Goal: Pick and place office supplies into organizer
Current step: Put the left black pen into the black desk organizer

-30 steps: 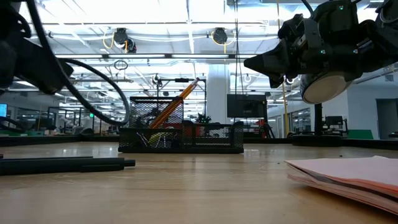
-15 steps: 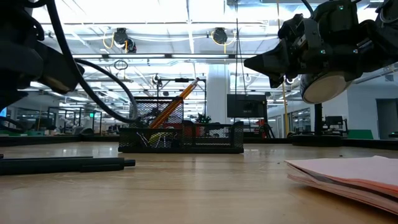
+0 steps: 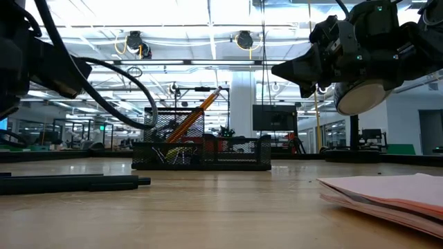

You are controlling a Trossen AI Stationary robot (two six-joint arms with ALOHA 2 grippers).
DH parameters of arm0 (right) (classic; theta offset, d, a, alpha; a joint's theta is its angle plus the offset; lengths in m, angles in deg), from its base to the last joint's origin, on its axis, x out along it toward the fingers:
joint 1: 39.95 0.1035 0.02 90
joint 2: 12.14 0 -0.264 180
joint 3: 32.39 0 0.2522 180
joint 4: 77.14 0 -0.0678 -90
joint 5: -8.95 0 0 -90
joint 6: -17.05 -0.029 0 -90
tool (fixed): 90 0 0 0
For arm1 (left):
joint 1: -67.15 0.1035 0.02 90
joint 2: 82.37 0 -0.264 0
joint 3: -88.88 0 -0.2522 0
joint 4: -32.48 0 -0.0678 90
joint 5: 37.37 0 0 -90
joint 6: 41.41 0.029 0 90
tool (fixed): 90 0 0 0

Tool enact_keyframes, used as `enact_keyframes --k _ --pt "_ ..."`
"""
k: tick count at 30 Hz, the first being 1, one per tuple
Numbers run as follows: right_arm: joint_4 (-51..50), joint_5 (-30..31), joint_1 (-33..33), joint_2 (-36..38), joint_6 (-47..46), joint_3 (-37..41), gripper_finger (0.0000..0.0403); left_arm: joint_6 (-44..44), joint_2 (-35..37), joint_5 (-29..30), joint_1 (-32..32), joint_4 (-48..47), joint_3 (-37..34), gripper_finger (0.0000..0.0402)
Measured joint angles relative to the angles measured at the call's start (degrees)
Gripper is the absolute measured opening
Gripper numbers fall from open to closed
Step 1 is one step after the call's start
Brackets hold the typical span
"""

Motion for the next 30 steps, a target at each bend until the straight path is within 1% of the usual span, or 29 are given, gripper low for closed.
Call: enact_keyframes --k 4,5,7,10,14,17,20,24,27,30 --pt "0.0 0.0 0.0 0.0 0.0 0.0 0.0 2.8 1.6 3.2 0.2 0.5 -0.4 0.0019" --pt "0.0 0.0 0.0 0.0 0.0 0.0 0.0 4.0 2.3 4.9 0.4 0.9 -0.4 0.0014" --pt "0.0 0.0 0.0 0.0 0.0 0.0 0.0 7.4 3.9 11.0 1.0 1.8 -0.8 0.0008" --pt "0.0 0.0 0.0 0.0 0.0 0.0 0.0 13.6 7.8 18.6 2.3 3.7 -0.7 0.0009" --pt "-0.1 0.0 0.0 0.0 0.0 0.0 0.0 21.9 13.5 23.6 4.0 6.8 -0.6 0.0023" --pt "-0.2 0.0 0.0 0.0 -0.2 0.0 0.0 30.0 17.8 28.1 5.5 11.6 -0.6 0.0017" --pt "-0.4 0.0 0.0 0.0 0.0 0.0 0.0 40.9 21.4 29.8 6.7 18.0 -0.5 0.0007" --pt "-0.4 0.0 0.0 0.0 0.0 0.0 0.0 59.0 25.3 32.7 8.4 28.4 -0.4 0.0014" --pt "-0.4 0.0 0.0 0.0 0.0 0.0 0.0 65.7 28.4 31.5 11.0 33.7 -0.4 0.0022" --pt "-0.4 0.0 0.0 0.0 0.0 0.0 0.0 70.4 30.6 29.5 14.6 36.0 -0.4 0.0012"
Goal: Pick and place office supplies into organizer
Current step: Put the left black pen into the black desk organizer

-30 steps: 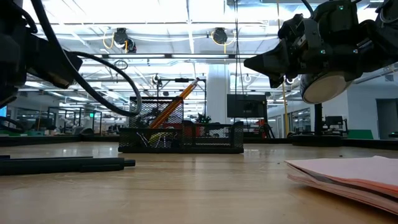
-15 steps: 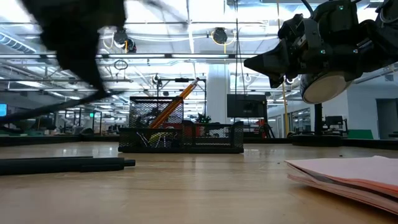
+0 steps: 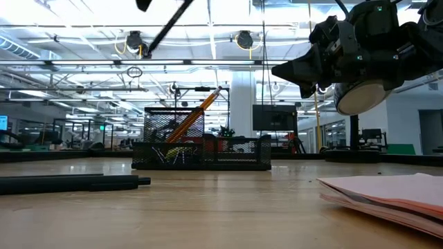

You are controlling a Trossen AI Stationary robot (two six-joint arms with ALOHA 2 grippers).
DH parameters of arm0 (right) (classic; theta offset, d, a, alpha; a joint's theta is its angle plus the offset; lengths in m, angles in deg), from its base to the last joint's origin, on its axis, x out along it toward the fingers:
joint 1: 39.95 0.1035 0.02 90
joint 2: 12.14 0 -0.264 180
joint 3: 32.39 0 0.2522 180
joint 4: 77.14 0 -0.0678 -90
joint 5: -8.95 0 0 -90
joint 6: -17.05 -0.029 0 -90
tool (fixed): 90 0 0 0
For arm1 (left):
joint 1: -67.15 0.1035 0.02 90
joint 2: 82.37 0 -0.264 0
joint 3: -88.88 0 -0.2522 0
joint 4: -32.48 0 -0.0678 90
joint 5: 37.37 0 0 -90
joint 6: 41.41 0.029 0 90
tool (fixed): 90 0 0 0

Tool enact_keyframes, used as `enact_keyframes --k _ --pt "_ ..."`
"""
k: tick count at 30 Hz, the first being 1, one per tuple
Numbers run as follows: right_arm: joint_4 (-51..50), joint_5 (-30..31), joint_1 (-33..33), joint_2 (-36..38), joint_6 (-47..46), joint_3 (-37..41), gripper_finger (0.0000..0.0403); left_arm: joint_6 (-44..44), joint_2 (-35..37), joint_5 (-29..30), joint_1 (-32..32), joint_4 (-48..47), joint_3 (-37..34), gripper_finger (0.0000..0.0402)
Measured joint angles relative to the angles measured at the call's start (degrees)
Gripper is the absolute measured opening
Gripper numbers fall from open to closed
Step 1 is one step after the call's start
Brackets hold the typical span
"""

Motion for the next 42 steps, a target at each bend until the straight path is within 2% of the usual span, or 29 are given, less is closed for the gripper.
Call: enact_keyframes --k 4,10,15,18,22,27,32,42 --pt "0.0 0.0 0.0 0.0 0.0 0.0 0.0 6.4 2.1 -8.7 4.0 7.1 -2.7 0.001" --pt "-0.5 0.0 0.0 0.0 0.3 0.0 0.0 8.0 5.7 -18.2 11.8 21.7 -13.5 0.0007" --pt "-0.9 0.0 0.0 0.0 0.4 0.0 0.0 6.2 5.7 -28.4 17.9 42.4 -25.1 0.0015" --pt "-0.9 0.3 0.0 0.0 0.9 0.0 0.0 4.5 4.0 -29.2 19.9 52.2 -30.3 0.0014" --pt "-1.3 1.8 -0.1 0.0 1.7 0.0 0.0 4.1 1.5 -27.9 20.4 58.5 -33.9 0.0007" --pt "-1.3 1.9 -0.1 0.0 1.7 0.0 0.0 5.9 -2.4 -25.3 19.9 55.4 -34.2 0.0018" --pt "-1.3 1.9 -0.1 0.0 1.7 0.0 0.0 6.6 -5.5 -24.9 20.3 54.2 -34.2 0.0008" --pt "-1.3 2.0 -0.1 0.0 2.0 0.0 0.0 8.2 -6.0 -24.9 20.5 53.9 -34.1 0.0016"
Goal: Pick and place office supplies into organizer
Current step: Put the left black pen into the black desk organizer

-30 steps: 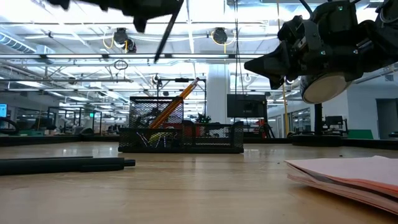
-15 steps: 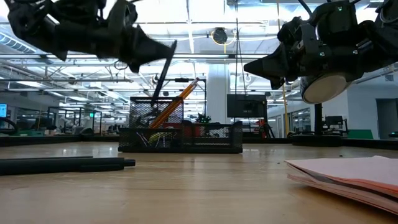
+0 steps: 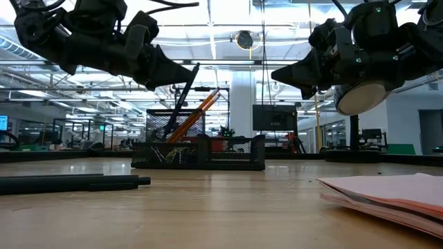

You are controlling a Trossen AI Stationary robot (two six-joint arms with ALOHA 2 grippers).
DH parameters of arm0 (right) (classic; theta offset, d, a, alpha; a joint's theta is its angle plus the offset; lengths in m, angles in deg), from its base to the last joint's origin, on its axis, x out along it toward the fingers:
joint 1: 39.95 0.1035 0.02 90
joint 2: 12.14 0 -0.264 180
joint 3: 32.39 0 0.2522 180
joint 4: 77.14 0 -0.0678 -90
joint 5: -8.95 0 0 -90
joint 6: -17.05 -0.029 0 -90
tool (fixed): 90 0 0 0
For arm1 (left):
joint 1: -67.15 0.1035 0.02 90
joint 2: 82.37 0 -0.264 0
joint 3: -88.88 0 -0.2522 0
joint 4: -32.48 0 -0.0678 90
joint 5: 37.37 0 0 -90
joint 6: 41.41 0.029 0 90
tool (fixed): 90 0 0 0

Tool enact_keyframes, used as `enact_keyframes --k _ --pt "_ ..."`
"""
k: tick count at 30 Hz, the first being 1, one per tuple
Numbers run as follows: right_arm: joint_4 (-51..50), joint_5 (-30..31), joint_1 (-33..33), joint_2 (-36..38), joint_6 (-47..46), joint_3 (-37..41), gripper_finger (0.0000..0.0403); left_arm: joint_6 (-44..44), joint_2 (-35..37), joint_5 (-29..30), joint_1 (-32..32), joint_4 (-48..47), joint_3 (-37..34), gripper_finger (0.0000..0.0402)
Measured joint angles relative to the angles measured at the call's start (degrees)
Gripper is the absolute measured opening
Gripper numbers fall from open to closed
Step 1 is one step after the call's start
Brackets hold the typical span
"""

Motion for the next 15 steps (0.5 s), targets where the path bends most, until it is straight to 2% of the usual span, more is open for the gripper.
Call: enact_keyframes --k 3,9,15 --pt "0.0 0.0 0.0 0.0 0.0 0.0 0.0 0.0 0.0 -0.4 0.0 0.0 0.0 0.0008" --pt "0.0 0.0 0.0 0.0 0.0 0.0 0.0 -1.0 1.4 -5.1 -0.2 3.0 2.9 0.0015" --pt "0.0 0.0 0.0 0.0 0.0 0.0 0.0 4.6 3.8 -5.7 0.5 -7.5 9.5 0.0017"
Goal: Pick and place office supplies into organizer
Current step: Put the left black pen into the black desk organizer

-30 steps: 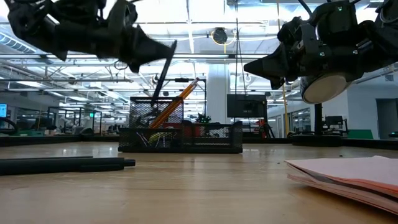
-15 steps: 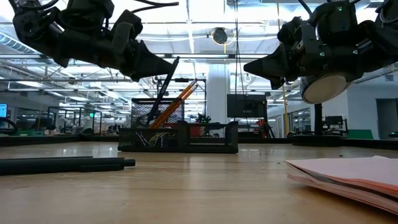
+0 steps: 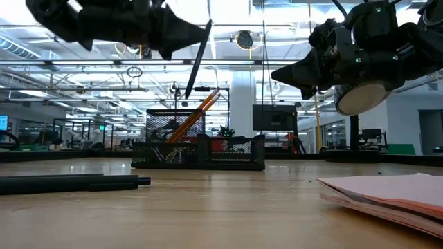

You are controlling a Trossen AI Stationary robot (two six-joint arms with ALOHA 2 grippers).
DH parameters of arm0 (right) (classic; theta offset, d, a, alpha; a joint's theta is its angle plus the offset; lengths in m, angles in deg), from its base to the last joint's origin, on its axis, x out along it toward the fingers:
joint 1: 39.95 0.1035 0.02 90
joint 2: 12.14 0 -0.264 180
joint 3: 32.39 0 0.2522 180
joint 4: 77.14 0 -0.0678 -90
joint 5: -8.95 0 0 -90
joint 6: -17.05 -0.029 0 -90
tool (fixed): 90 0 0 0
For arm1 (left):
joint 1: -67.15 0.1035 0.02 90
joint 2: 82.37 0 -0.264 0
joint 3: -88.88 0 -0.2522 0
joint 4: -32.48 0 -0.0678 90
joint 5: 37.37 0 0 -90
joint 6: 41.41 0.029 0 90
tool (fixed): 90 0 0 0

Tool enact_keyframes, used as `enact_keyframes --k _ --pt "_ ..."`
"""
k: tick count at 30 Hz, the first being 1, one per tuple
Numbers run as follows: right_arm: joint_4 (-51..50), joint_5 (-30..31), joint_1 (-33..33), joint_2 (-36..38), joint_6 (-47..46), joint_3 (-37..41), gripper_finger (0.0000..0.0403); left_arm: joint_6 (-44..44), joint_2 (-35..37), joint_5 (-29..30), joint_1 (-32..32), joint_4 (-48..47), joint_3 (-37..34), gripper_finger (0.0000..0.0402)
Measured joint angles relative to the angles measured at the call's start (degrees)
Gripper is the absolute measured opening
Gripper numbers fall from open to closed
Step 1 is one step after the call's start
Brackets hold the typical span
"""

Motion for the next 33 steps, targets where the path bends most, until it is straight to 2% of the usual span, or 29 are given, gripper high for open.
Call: enact_keyframes --k 5,7,13,21,33 --pt "-0.2 0.0 0.0 0.0 -0.2 0.0 0.0 1.8 0.5 1.8 3.8 -12.6 2.5 0.0018" --pt "-0.7 -0.1 0.0 0.0 -0.2 0.0 0.0 1.1 0.4 0.8 5.3 -14.0 2.0 0.0018" --pt "-1.1 -0.1 0.0 0.0 -0.2 0.0 0.0 -2.8 0.4 -0.3 7.1 -14.2 -2.8 0.0018" --pt "-0.9 -0.1 0.0 0.0 0.0 0.0 0.0 -7.8 0.4 1.3 5.2 -8.5 -8.9 0.0019" --pt "0.4 0.0 0.0 0.0 0.0 0.0 0.0 -8.7 0.4 5.0 2.8 -8.5 -9.1 0.002"
